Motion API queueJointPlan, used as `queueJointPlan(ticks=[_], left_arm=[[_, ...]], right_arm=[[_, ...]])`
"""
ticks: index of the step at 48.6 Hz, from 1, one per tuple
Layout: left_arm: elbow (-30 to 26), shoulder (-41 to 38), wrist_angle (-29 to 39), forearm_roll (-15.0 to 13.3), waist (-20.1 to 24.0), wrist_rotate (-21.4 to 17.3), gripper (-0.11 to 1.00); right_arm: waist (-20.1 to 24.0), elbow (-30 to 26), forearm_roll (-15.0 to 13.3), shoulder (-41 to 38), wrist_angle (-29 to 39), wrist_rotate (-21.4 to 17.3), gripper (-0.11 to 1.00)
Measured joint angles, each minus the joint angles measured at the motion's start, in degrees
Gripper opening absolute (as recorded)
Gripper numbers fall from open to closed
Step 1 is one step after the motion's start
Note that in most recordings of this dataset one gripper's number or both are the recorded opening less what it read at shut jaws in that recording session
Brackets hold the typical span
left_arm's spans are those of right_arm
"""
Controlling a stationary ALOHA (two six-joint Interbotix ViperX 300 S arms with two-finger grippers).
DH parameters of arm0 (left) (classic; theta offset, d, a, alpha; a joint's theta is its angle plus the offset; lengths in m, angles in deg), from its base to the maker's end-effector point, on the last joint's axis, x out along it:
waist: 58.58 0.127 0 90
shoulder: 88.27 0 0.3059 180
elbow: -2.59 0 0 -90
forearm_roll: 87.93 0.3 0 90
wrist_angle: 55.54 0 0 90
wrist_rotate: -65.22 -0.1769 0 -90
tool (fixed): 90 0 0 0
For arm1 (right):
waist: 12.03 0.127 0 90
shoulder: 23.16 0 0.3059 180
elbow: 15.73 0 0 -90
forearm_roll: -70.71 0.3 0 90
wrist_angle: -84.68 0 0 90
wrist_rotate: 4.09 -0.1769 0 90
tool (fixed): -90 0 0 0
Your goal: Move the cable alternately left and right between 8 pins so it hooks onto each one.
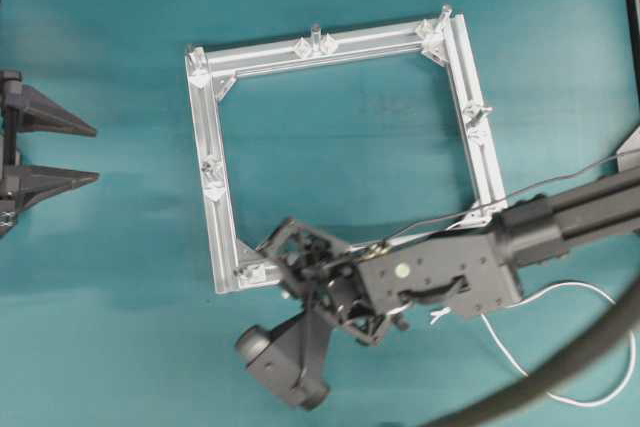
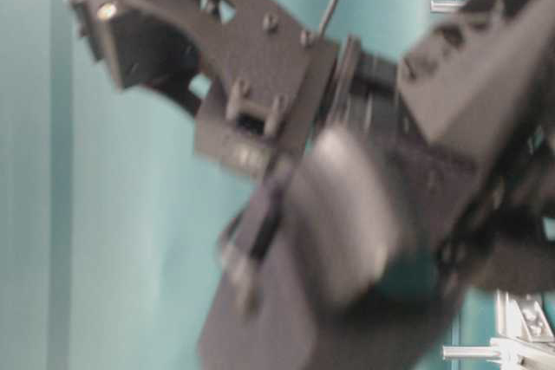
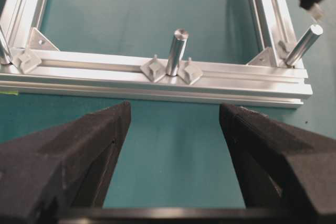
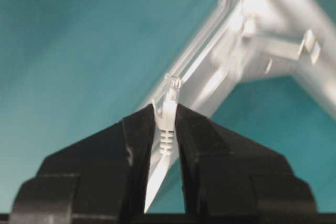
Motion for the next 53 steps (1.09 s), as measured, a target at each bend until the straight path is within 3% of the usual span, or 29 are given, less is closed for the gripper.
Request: queueJointPlan(ticks=[10, 23, 31, 46, 53], left_arm=[[0.3, 2.2, 0.1, 0.0, 0.0, -0.1, 0.76], [2.3, 14.1, 2.7, 0.0, 0.0, 0.0, 0.76], [2.3, 17.2, 4.2, 0.0, 0.0, 0.0, 0.76], [2.3, 17.1, 4.4, 0.0, 0.0, 0.0, 0.76], [2.3, 17.1, 4.3, 0.0, 0.0, 0.0, 0.76]], right_arm=[[0.8, -8.9, 0.1, -5.4, 1.1, 0.1, 0.17], [4.7, -20.6, 0.5, -11.9, 8.7, -2.2, 0.17], [5.1, -26.5, 0.6, -14.9, 10.5, -12.5, 0.17], [4.3, -39.6, 0.6, -22.4, 12.4, -38.0, 0.17], [2.4, -43.2, 0.6, -24.2, 12.9, -51.0, 0.17]])
